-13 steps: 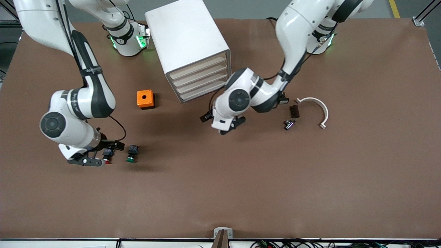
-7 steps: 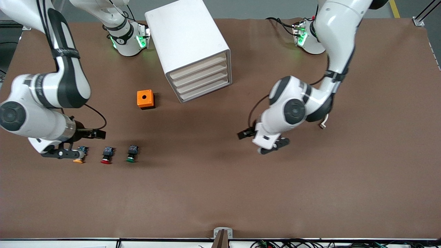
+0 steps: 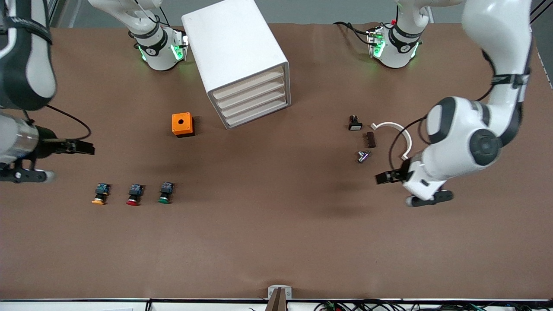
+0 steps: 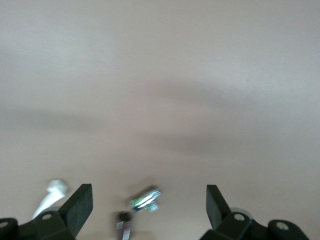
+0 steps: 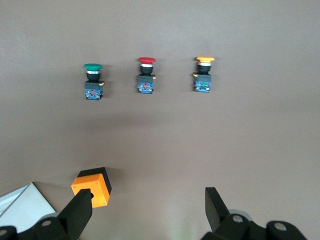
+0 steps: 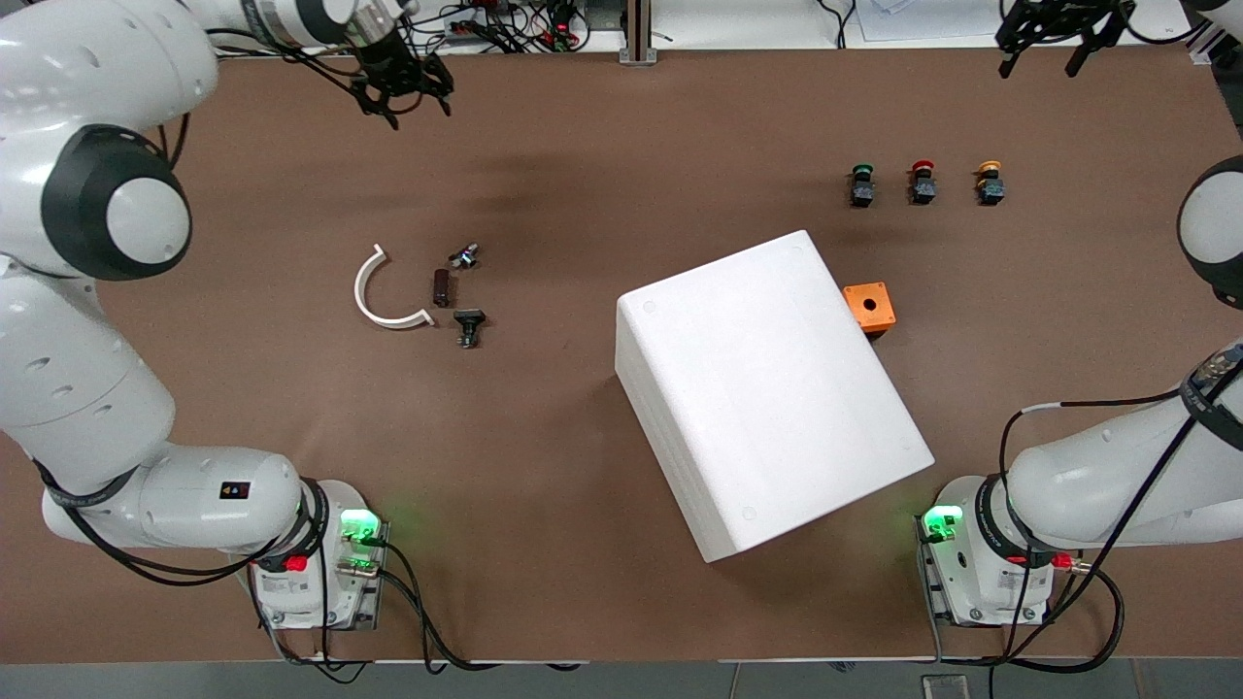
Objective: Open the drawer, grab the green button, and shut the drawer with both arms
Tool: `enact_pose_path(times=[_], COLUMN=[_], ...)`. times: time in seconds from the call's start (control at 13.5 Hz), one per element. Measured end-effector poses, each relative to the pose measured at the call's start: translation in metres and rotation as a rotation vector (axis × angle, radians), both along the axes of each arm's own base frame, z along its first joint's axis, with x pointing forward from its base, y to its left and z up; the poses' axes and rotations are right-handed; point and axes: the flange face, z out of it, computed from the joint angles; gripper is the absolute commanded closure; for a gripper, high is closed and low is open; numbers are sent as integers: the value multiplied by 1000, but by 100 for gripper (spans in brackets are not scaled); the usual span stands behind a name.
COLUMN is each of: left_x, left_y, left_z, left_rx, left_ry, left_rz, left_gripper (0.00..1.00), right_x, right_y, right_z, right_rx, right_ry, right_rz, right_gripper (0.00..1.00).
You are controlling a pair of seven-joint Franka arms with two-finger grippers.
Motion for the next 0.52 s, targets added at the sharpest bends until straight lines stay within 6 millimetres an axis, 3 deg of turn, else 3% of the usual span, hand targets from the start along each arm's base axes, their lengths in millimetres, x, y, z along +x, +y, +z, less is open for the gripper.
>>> enact_pose_path(times=[0.3, 0.52], left_x=[-22, -44], left_y=[64, 85], left_z=[55, 88], left_rx=[16, 32], left_ry=[-18, -53], left_rz=[-66, -89], left_gripper=[0, 0], right_x=[-22, -32], right_y=[-7, -6], right_z=[45, 60], right_rx=[2, 1], right_ry=[-35, -40], right_rz=[-6, -8], right_gripper=[0, 0])
